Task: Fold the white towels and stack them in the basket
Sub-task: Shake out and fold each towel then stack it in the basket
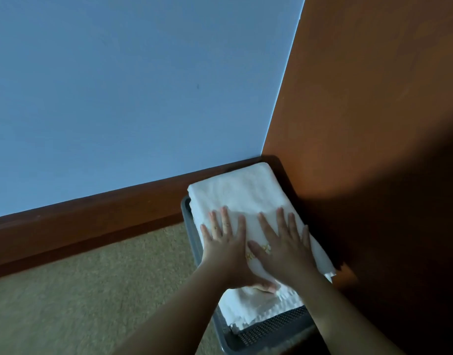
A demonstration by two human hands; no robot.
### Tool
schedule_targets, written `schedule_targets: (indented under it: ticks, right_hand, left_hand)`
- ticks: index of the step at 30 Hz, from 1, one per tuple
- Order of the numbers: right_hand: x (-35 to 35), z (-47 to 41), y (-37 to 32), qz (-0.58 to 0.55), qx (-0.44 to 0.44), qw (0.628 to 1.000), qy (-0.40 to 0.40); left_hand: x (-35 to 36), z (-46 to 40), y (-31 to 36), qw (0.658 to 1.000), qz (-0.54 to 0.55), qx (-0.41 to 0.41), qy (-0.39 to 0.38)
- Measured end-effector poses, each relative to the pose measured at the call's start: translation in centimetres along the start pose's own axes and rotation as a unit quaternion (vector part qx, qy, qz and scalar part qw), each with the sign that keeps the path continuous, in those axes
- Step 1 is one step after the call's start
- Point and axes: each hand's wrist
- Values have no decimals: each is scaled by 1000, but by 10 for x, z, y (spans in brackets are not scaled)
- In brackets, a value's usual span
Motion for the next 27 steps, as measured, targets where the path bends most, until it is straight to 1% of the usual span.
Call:
schedule_targets:
  ticks: [3,5,6,9,11,13,16,20,24,27]
  right_hand:
    - [-14,2,-9,3,13,1000,-28]
    - [-23,14,-25,-24,4,999,-25]
    - [-26,21,-37,-47,-15,999,-16]
    - [-34,40,-96,-75,-113,990,31]
    - [-34,48,-151,-67,-191,977,63]
    - [-33,57,-215,-63,-274,956,82]
    - [-32,76,-316,-47,-378,922,72]
    - [-30,121,-456,6,-490,872,11]
    - [-8,180,-590,61,-582,810,-46]
    - [19,218,-685,99,-620,774,-83]
  left_hand:
    - [-10,14,-10,999,36,23,17]
    - [-10,39,-28,995,82,31,56]
    - [-7,55,-39,991,104,26,85]
    - [10,116,-90,974,132,-27,180]
    - [22,162,-135,960,139,-86,228]
    - [31,214,-183,941,147,-156,263]
    - [37,302,-250,892,167,-264,326]
    - [55,427,-318,808,186,-387,403]
    - [89,536,-372,734,208,-478,436]
    - [112,600,-424,686,238,-534,433]
Point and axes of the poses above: each hand's wrist, its own z-axis away from the middle knuckle, its own x-axis out of the palm, y = z × x, and after that the axes turned 7 degrees about -y, right-handed
